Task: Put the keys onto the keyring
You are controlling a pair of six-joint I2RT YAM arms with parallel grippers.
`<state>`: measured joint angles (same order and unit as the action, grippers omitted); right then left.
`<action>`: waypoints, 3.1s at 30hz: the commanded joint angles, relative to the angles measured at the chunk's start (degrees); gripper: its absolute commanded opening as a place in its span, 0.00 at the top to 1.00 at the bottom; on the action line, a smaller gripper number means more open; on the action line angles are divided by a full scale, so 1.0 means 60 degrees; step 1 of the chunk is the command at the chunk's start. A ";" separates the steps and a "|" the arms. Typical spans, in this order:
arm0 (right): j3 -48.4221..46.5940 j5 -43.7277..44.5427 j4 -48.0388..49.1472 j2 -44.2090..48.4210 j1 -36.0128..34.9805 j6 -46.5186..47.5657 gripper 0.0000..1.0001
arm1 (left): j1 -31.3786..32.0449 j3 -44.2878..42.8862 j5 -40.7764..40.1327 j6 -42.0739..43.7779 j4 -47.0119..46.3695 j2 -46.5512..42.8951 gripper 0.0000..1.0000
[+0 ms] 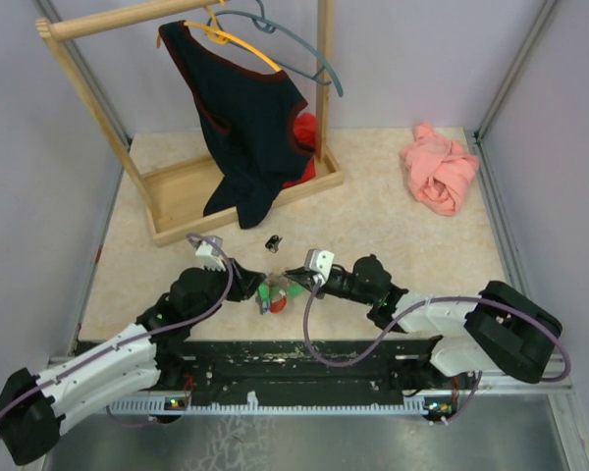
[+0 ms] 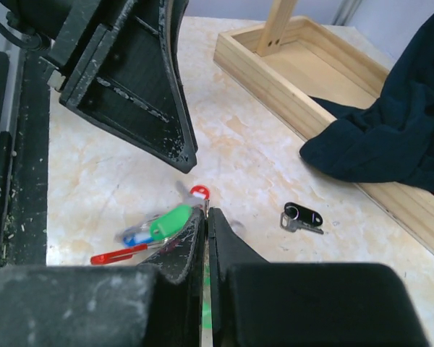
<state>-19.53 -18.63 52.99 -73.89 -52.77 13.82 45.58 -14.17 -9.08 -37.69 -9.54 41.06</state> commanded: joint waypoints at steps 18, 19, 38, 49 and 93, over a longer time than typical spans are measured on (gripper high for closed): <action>-0.1052 -0.3331 -0.1429 -0.0420 0.1171 0.0398 1.00 | -0.0028 0.2685 0.3827 0.6954 -0.8251 0.0187 0.54; -0.1110 -0.3432 -0.1602 -0.0414 0.1201 0.0564 1.00 | -0.0028 0.2674 0.3976 0.7207 -0.8519 0.0439 0.54; -0.1813 -0.4382 -0.3335 -0.0253 0.1434 0.1856 1.00 | -0.0205 0.1820 0.5972 0.9505 -0.9425 0.3600 0.63; -0.1878 -0.4459 -0.3379 -0.0148 0.1441 0.1942 1.00 | -0.0614 0.1573 0.6273 0.9116 -0.9466 0.4452 0.68; -0.1437 -0.1416 -0.5498 0.1853 0.1435 0.1206 0.68 | -0.0800 0.1484 0.6758 0.9440 -0.9426 0.4827 0.99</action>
<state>-28.47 -30.61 20.78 -64.45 -44.42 25.45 40.97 -5.89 32.93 18.31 -64.31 70.63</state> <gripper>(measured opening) 0.311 0.014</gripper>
